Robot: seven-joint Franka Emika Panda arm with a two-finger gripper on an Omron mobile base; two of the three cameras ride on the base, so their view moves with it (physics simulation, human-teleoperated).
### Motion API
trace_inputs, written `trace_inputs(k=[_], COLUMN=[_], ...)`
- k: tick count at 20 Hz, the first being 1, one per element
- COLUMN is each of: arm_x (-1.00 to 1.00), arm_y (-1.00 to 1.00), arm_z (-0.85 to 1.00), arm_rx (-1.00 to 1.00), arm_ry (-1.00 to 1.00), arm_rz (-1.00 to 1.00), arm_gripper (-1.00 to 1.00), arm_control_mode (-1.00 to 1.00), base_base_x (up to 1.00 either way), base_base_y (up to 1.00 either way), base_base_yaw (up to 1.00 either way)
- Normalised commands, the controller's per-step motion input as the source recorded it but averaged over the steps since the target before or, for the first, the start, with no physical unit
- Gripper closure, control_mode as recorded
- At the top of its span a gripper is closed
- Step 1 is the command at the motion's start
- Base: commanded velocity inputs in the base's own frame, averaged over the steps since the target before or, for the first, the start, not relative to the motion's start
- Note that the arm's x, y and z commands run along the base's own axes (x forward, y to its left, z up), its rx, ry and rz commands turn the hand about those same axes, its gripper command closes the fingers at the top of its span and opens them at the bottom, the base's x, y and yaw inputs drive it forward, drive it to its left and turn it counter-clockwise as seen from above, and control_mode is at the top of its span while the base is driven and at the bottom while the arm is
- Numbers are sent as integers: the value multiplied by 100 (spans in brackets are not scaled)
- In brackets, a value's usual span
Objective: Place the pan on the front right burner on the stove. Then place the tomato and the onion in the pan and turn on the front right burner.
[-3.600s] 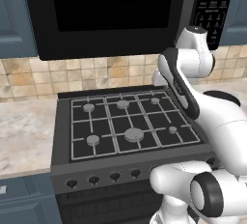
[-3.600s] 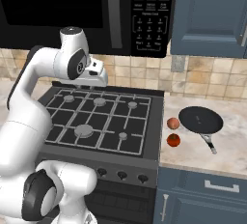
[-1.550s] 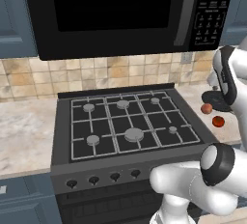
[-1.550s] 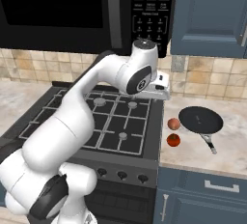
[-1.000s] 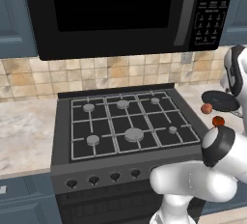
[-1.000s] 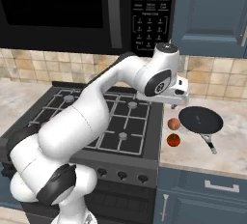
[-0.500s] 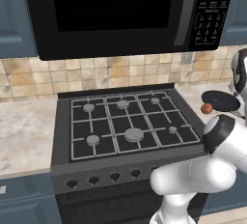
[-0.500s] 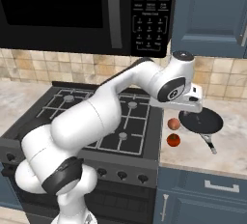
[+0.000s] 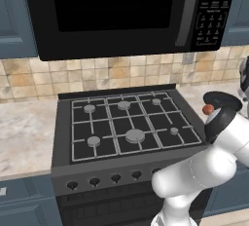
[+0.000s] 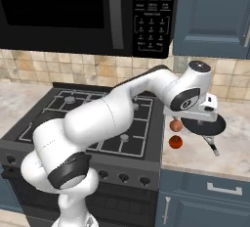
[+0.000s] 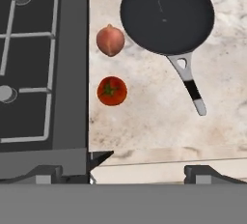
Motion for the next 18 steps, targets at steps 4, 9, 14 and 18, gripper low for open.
trace_inputs(k=[4, 9, 14, 18], arm_x=[2, 2, 10, 13], arm_y=[-33, -30, -18, -18], arm_z=[-24, -24, -23, -21], arm_rx=[0, 0, 0, 0], arm_ry=[0, 1, 4, 4], arm_rz=[0, 0, 1, 3], arm_gripper=[-100, -100, -100, -100], arm_control_mode=[-100, -100, -100, -100], base_base_x=[0, 0, 0, 0], base_base_y=[0, 0, 0, 0], base_base_yaw=[0, 0, 0, 0])
